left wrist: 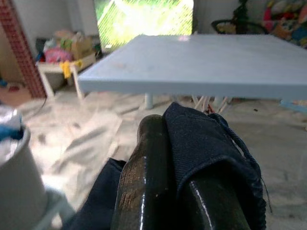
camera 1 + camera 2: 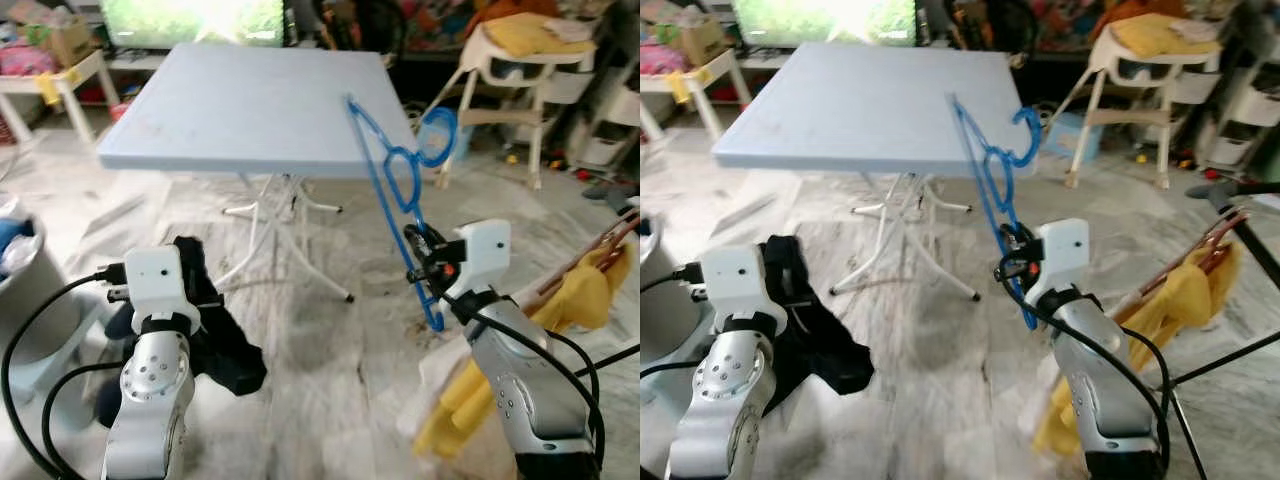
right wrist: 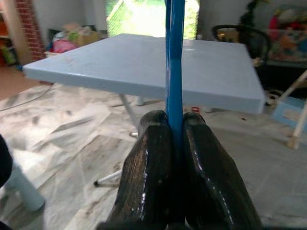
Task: Hang hanger
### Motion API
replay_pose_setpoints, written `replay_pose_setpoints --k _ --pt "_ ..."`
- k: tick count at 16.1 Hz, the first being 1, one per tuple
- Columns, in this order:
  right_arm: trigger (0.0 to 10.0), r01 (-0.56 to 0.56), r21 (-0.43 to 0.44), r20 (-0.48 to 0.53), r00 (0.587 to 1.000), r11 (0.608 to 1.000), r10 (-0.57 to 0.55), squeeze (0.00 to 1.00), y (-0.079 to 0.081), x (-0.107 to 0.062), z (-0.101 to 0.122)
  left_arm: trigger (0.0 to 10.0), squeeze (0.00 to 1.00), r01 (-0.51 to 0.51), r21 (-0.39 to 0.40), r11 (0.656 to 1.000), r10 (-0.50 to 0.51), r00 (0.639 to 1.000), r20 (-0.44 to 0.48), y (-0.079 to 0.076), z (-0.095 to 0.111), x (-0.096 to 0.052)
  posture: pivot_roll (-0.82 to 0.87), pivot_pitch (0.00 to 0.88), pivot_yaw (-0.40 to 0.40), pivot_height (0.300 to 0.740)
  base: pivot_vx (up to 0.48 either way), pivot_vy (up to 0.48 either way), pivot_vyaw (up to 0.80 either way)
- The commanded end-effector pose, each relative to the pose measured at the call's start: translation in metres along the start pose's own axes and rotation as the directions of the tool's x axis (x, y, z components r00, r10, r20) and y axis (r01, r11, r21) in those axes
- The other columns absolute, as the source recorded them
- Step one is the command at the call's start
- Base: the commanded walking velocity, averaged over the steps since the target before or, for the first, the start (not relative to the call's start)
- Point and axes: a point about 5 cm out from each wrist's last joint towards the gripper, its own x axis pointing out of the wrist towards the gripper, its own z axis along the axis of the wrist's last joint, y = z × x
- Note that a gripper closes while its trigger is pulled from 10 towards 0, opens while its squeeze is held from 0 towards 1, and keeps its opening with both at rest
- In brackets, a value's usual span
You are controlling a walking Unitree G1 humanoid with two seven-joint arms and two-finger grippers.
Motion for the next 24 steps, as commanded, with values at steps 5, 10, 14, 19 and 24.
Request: replay_pose_setpoints --k 5,10,14,19,24 --pt "10.0 -0.02 0.014 0.022 1.0 1.0 0.019 0.0 0.005 0.003 0.005 10.0 0.0 -0.006 0.001 1.0 0.006 0.999 0.037 0.004 0.008 0.003 0.01 0.054 -0.042 0.74 0.335 0.344 -0.64" --pt "10.0 -0.015 0.022 0.029 0.999 1.0 0.015 0.0 0.007 0.004 0.005 10.0 0.0 -0.004 0.005 1.0 0.004 0.999 0.035 0.005 0.009 0.003 0.01 0.056 -0.036 0.74 0.338 0.34 -0.42" --pt "10.0 -0.014 0.018 0.034 0.999 1.0 0.014 0.0 0.008 0.004 0.004 10.0 0.0 -0.012 0.042 0.999 0.009 0.997 0.076 0.001 0.014 0.002 0.02 0.052 -0.031 0.74 0.086 0.083 -0.1" --pt "10.0 -0.016 0.012 0.052 0.999 1.0 0.016 0.0 0.009 0.007 0.006 10.0 0.0 -0.011 0.053 0.999 0.005 0.994 0.105 -0.002 0.02 0.003 0.03 0.044 -0.026 0.74 0.0 0.0 0.55" --pt "10.0 -0.017 0.02 0.06 0.998 1.0 0.016 0.0 0.01 0.008 0.006 10.0 0.0 0.005 0.062 0.998 -0.013 0.992 0.123 -0.003 0.025 0.006 0.03 0.041 -0.025 0.74 0.0 0.0 0.11"
